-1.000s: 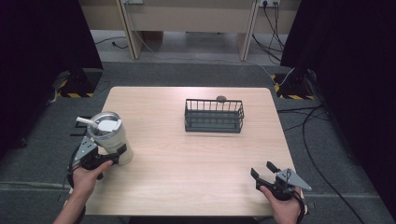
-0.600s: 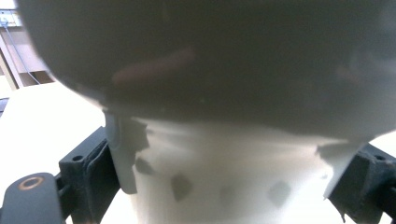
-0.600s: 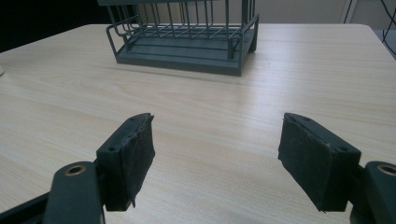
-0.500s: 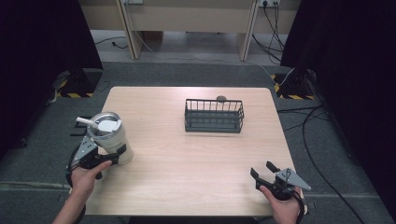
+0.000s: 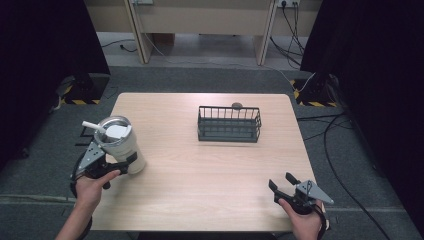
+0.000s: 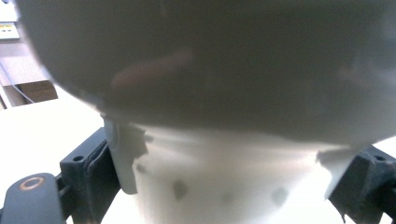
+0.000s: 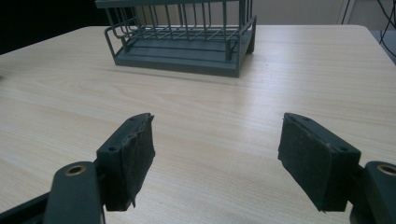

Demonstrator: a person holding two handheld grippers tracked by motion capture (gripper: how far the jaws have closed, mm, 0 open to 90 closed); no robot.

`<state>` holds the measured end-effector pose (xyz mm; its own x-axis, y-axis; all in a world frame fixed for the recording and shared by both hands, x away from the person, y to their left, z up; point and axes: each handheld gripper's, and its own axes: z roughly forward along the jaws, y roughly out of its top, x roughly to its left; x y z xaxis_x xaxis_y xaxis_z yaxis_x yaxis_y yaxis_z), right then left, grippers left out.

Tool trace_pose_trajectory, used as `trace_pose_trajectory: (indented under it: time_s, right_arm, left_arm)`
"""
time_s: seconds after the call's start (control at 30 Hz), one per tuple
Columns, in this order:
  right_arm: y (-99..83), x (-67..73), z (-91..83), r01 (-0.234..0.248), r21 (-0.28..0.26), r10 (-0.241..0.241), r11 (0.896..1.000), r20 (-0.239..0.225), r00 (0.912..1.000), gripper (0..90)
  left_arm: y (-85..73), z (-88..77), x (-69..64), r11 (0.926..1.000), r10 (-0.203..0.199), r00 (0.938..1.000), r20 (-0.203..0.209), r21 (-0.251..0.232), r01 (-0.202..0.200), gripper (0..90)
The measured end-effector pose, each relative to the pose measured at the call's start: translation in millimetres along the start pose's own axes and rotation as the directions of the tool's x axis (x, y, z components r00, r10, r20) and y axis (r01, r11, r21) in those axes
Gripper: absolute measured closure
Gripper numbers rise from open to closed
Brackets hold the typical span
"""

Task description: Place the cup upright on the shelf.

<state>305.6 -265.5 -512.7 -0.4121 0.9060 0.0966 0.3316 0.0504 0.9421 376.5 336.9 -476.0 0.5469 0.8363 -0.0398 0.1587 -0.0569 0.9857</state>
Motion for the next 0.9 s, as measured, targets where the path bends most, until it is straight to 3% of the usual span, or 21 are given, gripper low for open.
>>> trace_pose_trajectory:
  time_s: [0.3, 0.4, 0.9]
  right_arm:
    - [0.2, -1.3, -1.0, 0.001, -0.005, -0.001, 1.000, 0.001, 1.0000, 26.9]
    - [0.1, -1.5, -0.7, 0.004, -0.006, -0.004, 1.000, 0.001, 1.0000, 26.9]
    - [0.2, -1.3, -1.4, -0.001, -0.008, 0.001, 1.000, 0.001, 1.0000, 26.9]
  left_arm:
    - [14.0, 9.2, -10.3, 0.9999, 0.010, 0.9991, 0.042, -0.012, -0.010, 10.6]
    - [18.1, 12.9, -13.5, 0.9996, 0.025, 0.9989, 0.040, -0.014, -0.024, 10.6]
    - [30.1, 32.7, -25.1, 0.9994, 0.026, 0.9962, 0.083, -0.025, -0.024, 10.6]
